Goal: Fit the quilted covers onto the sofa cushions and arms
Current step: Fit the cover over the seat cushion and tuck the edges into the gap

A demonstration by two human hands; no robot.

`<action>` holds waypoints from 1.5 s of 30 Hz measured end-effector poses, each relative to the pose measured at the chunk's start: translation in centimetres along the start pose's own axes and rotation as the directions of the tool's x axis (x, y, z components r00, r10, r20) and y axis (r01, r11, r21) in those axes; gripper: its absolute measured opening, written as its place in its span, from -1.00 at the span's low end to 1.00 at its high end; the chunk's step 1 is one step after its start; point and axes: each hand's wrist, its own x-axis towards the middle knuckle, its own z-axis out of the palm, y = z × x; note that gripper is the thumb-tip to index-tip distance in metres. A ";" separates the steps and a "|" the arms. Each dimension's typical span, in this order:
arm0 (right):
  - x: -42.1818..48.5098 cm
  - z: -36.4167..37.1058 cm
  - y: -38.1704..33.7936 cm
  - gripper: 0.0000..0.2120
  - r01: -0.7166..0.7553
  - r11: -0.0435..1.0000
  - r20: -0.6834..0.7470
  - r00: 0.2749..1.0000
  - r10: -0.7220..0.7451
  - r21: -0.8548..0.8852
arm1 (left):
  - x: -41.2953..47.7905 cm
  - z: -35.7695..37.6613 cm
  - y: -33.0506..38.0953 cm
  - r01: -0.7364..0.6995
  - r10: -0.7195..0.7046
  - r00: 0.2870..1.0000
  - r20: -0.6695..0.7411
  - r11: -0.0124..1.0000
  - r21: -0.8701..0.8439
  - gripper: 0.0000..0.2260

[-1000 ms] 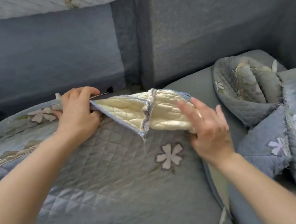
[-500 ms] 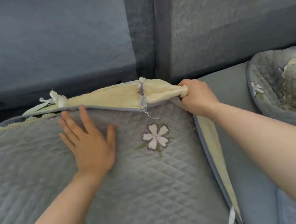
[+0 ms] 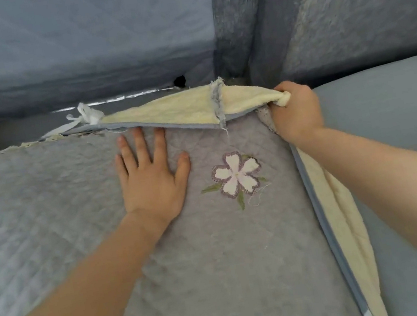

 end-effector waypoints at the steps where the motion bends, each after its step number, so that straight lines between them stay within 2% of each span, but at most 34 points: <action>1: 0.7 0.1 0.3 -0.85 -0.043 0.999 0.007 0.999 0.043 -0.023 | 0.7 -0.1 0.2 -0.025 0.025 1.000 -0.019 1.000 -0.007 -0.38; 4: 3.0 0.2 1.1 -0.71 -0.169 0.975 0.086 0.979 0.183 -0.144 | 4.5 -0.3 1.9 -0.075 0.075 0.997 -0.024 0.997 -0.022 -0.42; 6: 4.4 0.7 1.7 -0.85 -0.228 0.949 0.135 0.956 0.261 -0.217 | 7.7 -0.5 3.4 -0.067 0.066 0.996 0.054 0.998 0.011 -0.39; 7: 5.1 0.9 1.9 -0.85 -0.251 0.924 0.163 0.938 0.305 -0.288 | 9.2 -0.6 4.0 -0.056 0.051 0.993 0.105 0.997 0.049 -0.34; 9: 6.3 1.0 1.7 -0.68 -0.242 0.859 0.262 0.884 0.387 -0.452 | 10.8 -0.6 4.5 -0.054 0.039 0.988 0.150 0.994 0.093 -0.27; 10: 6.7 0.9 1.5 -0.68 -0.206 0.836 0.308 0.863 0.400 -0.508 | 11.3 -0.5 4.6 -0.059 0.044 0.986 0.161 0.994 0.089 -0.26; 12: 7.1 0.9 0.9 -0.76 -0.098 0.809 0.362 0.858 0.363 -0.579 | 12.0 -0.2 4.6 -0.057 0.042 0.986 0.158 0.995 0.087 -0.27; 14: 6.6 0.8 0.4 -0.91 0.043 0.774 0.338 0.914 0.225 -0.632 | 11.9 0.0 4.6 -0.041 0.033 0.994 0.105 0.997 0.072 -0.32; 15: 6.3 0.2 0.4 -0.87 0.112 0.753 0.306 0.944 0.122 -0.648 | 12.0 0.0 4.9 -0.039 0.035 0.996 0.076 0.998 0.055 -0.35; 17: 5.5 -0.8 -0.1 -0.78 0.225 0.776 0.329 0.944 -0.023 -0.589 | 11.7 -0.1 4.8 -0.037 0.035 0.998 0.048 0.999 0.038 -0.41; 19: 5.5 -2.0 -0.7 -0.89 0.204 0.879 0.405 0.914 -0.013 -0.432 | 11.6 -0.1 4.8 -0.043 0.042 0.998 0.047 0.999 0.022 -0.45; 20: 5.2 -2.5 -1.2 -0.86 0.137 0.928 0.436 0.900 0.031 -0.347 | 11.6 0.0 4.8 -0.049 0.049 0.997 0.052 0.999 0.010 -0.46; 22: 3.9 -3.6 -2.7 -0.62 -0.006 0.992 0.508 0.858 0.069 -0.125 | 11.9 0.3 4.7 -0.050 0.051 0.997 0.064 0.999 -0.008 -0.47; 23: 2.5 -4.3 -3.5 -0.55 -0.003 1.000 0.510 0.860 0.014 -0.023 | 12.0 0.4 4.5 -0.042 0.043 0.996 0.079 0.999 -0.009 -0.46; 24: 0.9 -4.6 -3.8 -0.54 0.105 0.995 0.458 0.885 -0.090 -0.006 | 12.2 0.6 4.4 -0.033 0.034 0.995 0.097 0.999 -0.008 -0.45; 25: -1.0 -4.6 -4.1 -0.56 0.254 0.962 0.386 0.901 -0.196 -0.104 | 12.2 0.7 4.4 -0.028 0.028 0.994 0.110 1.000 -0.007 -0.44; 26: -3.2 -4.3 -4.2 -0.55 0.363 0.889 0.347 0.901 -0.260 -0.278 | 12.2 0.7 4.4 -0.023 0.024 0.993 0.117 1.000 -0.007 -0.44; 27: -4.8 -3.6 -4.5 -0.50 0.430 0.797 0.385 0.882 -0.271 -0.424 | 12.3 0.6 4.4 -0.018 0.019 0.992 0.121 1.000 -0.008 -0.45; 28: -5.7 -2.7 -4.6 -0.44 0.472 0.721 0.481 0.849 -0.218 -0.508 | 12.3 0.5 4.5 -0.012 0.014 0.992 0.124 1.000 -0.012 -0.46; 29: -6.4 -1.6 -4.4 -0.43 0.485 0.703 0.538 0.825 -0.171 -0.520 | 12.2 0.4 4.6 -0.006 0.008 0.992 0.129 1.000 -0.015 -0.47; 31: -6.6 -0.1 -4.1 -0.47 0.428 0.712 0.557 0.828 -0.061 -0.557 | 12.2 0.3 4.6 0.003 0.000 0.991 0.136 1.000 -0.019 -0.48; 37: -4.8 0.7 -3.1 -0.44 0.336 0.764 0.449 0.891 -0.068 -0.551 | 12.0 0.1 4.6 0.004 0.003 0.996 0.093 0.997 -0.076 -0.52; 41: -3.1 0.7 -2.6 -0.43 0.270 0.805 0.470 0.883 0.012 -0.528 | 11.8 -0.1 4.6 -0.019 0.025 0.999 0.039 0.991 -0.129 -0.54; 42: -2.5 0.5 -2.3 -0.46 0.277 0.809 0.490 0.872 0.015 -0.519 | 11.7 -0.2 4.6 -0.025 0.030 0.999 0.028 0.990 -0.139 -0.54; 45: 1.3 -0.8 -1.7 -0.63 0.164 0.856 0.466 0.879 0.099 -0.490 | 11.6 -0.3 4.6 -0.035 0.038 0.999 0.017 0.986 -0.162 -0.55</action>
